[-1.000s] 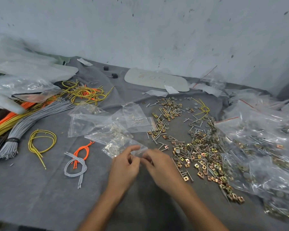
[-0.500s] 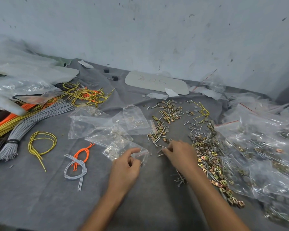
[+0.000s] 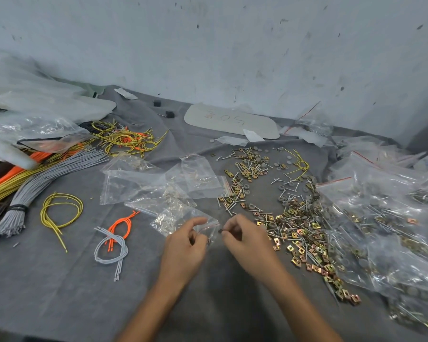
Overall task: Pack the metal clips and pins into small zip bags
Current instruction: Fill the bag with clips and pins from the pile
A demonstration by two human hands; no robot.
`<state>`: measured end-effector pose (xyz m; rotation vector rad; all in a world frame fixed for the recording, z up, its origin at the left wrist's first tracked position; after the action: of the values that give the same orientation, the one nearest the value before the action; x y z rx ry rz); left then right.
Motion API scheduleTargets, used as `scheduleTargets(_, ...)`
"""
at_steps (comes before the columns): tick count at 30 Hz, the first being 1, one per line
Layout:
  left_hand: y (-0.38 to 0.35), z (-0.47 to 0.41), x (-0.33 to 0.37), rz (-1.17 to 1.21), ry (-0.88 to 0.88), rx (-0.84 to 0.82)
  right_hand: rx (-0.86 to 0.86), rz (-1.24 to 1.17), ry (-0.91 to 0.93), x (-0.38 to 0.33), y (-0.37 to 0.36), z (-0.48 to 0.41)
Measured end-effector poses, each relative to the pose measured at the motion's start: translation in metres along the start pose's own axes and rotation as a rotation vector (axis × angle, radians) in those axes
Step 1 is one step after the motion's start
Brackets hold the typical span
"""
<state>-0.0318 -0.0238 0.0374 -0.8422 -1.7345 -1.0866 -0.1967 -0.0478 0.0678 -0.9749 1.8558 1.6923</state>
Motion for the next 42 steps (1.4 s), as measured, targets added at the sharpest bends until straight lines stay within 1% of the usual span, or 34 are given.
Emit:
scheduleTargets(6,-0.001,-0.001,-0.003,0.016,0.017,-0.012,-0.040,-0.041,0.107,-0.012,-0.021,0.010)
scheduleTargets(8,-0.001,-0.001,-0.004,0.020,0.012,-0.014,-0.052,-0.098,0.145,-0.011,-0.021,0.009)
scheduleTargets(10,-0.002,-0.001,-0.005,0.022,0.010,-0.013,-0.015,-0.108,0.135,-0.004,-0.015,0.004)
scheduleTargets(12,-0.003,-0.002,-0.005,0.019,0.010,-0.012,0.055,0.012,0.113,0.008,-0.004,-0.005)
scheduleTargets(15,-0.004,-0.002,-0.006,0.025,0.019,-0.011,0.055,0.420,0.058,0.030,0.005,-0.015)
scheduleTargets(16,-0.004,-0.001,-0.007,0.028,0.021,-0.011,0.053,0.512,0.043,0.035,0.006,-0.015)
scheduleTargets(20,-0.005,-0.002,-0.007,0.019,0.028,-0.016,0.079,0.655,0.054,0.037,0.003,-0.009)
scheduleTargets(21,-0.005,-0.003,-0.007,0.012,0.024,-0.018,0.103,0.627,0.061,0.033,0.001,-0.006)
scheduleTargets(25,-0.004,-0.004,-0.008,-0.004,0.016,-0.012,0.314,0.171,0.068,0.010,-0.011,0.013)
scheduleTargets(26,-0.004,-0.004,-0.009,-0.001,0.018,-0.012,0.328,0.129,0.068,0.008,-0.016,0.017)
scheduleTargets(29,-0.005,-0.004,-0.012,-0.016,0.012,-0.024,0.289,0.240,0.077,0.009,-0.026,0.020)
scheduleTargets(32,-0.006,-0.005,-0.017,-0.017,0.023,-0.027,0.339,0.349,0.100,0.017,-0.015,0.013)
scheduleTargets(34,-0.007,-0.007,-0.018,-0.027,0.022,-0.011,0.377,0.406,0.074,0.029,0.000,-0.003)
scheduleTargets(36,-0.007,-0.009,-0.018,-0.049,0.007,0.008,0.377,0.457,0.017,0.044,0.018,-0.029)
scheduleTargets(39,-0.007,-0.011,-0.016,-0.062,-0.002,0.009,0.288,0.519,-0.063,0.063,0.030,-0.064)
scheduleTargets(42,-0.007,-0.011,-0.016,-0.044,-0.010,0.001,0.209,0.613,-0.032,0.070,0.014,-0.073)
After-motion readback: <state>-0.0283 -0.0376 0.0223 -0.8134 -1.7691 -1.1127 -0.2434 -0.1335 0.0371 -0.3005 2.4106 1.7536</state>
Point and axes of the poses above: each hand's wrist, its own z-axis away from the middle knuckle, its own y-axis out of the back of the hand, x = y × z, the point moved 4 cm from there along -z, towards the middle knuckle, and after that the axes turned 4 degrees about x, right-handed, at the moved point
